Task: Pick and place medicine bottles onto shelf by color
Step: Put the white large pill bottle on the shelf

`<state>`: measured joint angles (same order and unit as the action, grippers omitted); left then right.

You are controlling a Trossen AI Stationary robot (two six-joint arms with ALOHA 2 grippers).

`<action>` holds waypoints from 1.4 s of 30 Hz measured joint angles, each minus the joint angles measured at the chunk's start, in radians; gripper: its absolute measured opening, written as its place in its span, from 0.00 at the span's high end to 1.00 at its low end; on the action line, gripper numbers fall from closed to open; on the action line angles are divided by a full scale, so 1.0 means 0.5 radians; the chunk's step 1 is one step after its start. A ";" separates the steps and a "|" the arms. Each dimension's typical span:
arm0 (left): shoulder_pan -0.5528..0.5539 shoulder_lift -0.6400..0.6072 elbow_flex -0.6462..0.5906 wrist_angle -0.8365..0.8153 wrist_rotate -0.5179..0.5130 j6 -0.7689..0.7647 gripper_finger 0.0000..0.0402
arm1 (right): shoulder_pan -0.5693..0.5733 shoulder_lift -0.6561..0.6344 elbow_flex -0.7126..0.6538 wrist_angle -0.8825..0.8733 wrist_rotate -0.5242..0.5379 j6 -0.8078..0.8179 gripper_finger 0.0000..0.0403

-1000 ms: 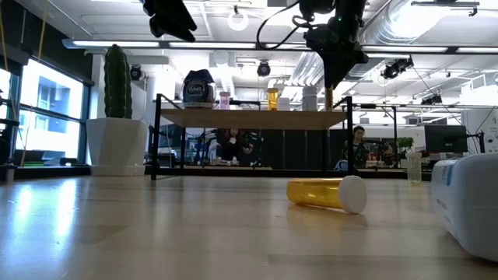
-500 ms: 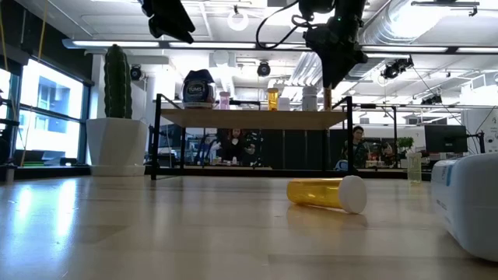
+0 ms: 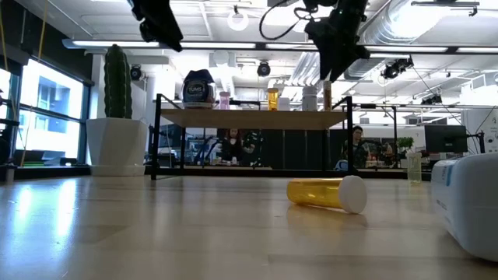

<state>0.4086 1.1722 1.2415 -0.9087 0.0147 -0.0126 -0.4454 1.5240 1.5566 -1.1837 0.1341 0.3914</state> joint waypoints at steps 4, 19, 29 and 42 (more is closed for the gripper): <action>-0.074 0.000 0.000 -0.073 0.001 -0.019 0.48 | 0.002 -0.079 0.000 0.029 0.005 0.077 0.62; -0.598 -0.031 -0.002 -0.371 0.000 -0.358 0.48 | 0.002 -0.356 0.000 0.052 0.021 0.198 0.62; -1.035 -0.127 -0.002 -0.392 0.008 -0.974 0.48 | 0.002 -0.507 0.000 0.049 -0.080 0.151 0.62; -1.422 -0.057 -0.002 -0.388 0.106 -1.508 0.48 | 0.002 -0.551 0.000 0.009 -0.196 -0.033 0.62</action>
<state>-0.3026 1.1435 1.2404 -1.1027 0.0677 -0.7665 -0.4442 1.2486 1.5566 -1.1793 0.0360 0.3747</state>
